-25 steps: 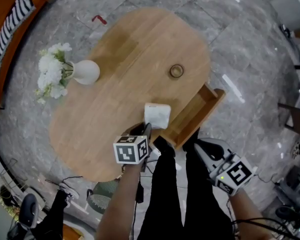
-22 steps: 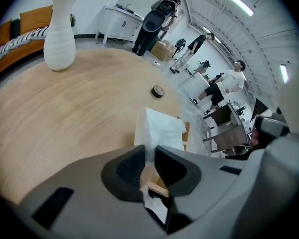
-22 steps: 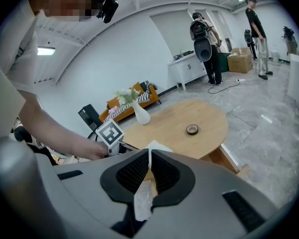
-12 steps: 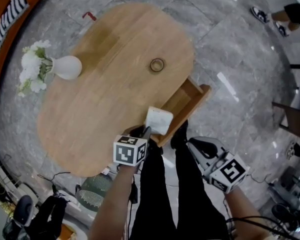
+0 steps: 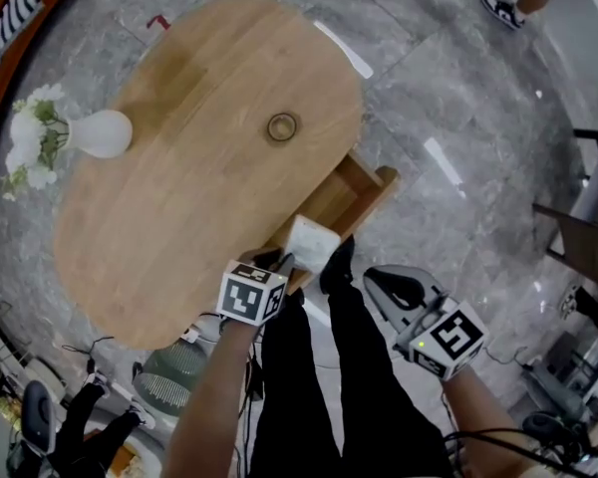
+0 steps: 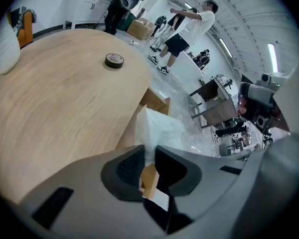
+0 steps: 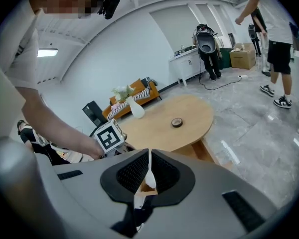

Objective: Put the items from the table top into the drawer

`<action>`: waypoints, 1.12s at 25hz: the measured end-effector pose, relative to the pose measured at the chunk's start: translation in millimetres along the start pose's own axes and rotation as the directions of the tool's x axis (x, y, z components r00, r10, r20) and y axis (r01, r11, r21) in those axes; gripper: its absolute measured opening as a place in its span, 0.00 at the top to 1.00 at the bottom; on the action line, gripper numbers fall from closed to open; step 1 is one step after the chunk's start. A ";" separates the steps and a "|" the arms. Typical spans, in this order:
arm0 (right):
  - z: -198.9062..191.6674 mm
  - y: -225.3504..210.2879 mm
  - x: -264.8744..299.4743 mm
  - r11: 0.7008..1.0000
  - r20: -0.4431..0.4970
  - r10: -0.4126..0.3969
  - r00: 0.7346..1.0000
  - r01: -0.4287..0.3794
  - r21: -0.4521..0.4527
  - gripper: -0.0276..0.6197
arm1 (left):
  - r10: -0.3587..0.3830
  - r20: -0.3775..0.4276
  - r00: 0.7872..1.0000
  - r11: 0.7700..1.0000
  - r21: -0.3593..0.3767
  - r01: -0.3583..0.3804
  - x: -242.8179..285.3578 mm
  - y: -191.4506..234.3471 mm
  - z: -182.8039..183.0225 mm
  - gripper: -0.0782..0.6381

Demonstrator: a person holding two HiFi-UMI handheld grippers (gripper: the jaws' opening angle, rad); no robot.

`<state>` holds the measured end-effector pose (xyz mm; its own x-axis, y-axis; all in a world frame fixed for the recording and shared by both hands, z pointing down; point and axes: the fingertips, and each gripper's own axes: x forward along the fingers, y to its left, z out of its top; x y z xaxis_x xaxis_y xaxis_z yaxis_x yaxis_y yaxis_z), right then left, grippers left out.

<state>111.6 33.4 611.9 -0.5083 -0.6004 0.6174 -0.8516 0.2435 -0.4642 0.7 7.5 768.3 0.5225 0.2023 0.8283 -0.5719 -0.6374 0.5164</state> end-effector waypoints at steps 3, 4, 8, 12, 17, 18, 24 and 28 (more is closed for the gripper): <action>-0.4 -11.5 -0.7 1.000 -0.008 0.003 1.000 -0.003 -0.001 0.90 | 0.017 -0.016 1.000 1.000 0.008 -0.017 9.0 5.3 4.7 0.80; -1.9 -14.6 -1.2 1.000 -0.016 0.004 1.000 -0.004 0.001 0.90 | 0.019 -0.024 1.000 1.000 0.014 -0.018 11.8 6.2 5.9 0.79; -3.2 -23.5 -1.5 1.000 -0.027 0.011 1.000 -0.011 0.006 0.90 | 0.003 -0.068 0.998 0.998 0.057 0.001 23.6 3.4 8.8 0.79; -1.7 -26.3 5.4 1.000 -0.031 0.024 0.999 -0.024 0.003 0.90 | 0.050 -0.086 0.995 0.994 0.101 -0.042 33.2 15.5 9.3 0.70; 0.0 -21.7 13.7 0.999 -0.040 0.043 0.998 -0.043 0.001 0.90 | 0.068 -0.065 0.996 0.996 0.062 -0.064 26.9 22.5 5.5 0.61; 0.5 -20.4 15.3 0.999 -0.042 0.048 0.998 -0.048 0.001 0.90 | 0.063 -0.062 0.996 0.997 0.051 -0.060 24.3 21.6 3.7 0.61; 8.5 -13.0 32.0 0.997 -0.048 0.071 0.996 -0.072 -0.018 0.90 | 0.040 0.013 0.999 0.999 -0.019 -0.040 6.7 19.6 7.1 0.68; 6.4 -12.9 40.0 0.995 -0.078 0.085 0.993 -0.089 -0.037 0.90 | 0.046 0.080 0.996 0.997 -0.061 -0.041 -3.5 18.1 16.5 0.78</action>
<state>103.0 1.5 638.6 -0.5876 -0.5162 0.6231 -0.8074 0.3236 -0.4934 -1.0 -17.0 771.2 0.5449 0.1122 0.8310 -0.6304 -0.5987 0.4942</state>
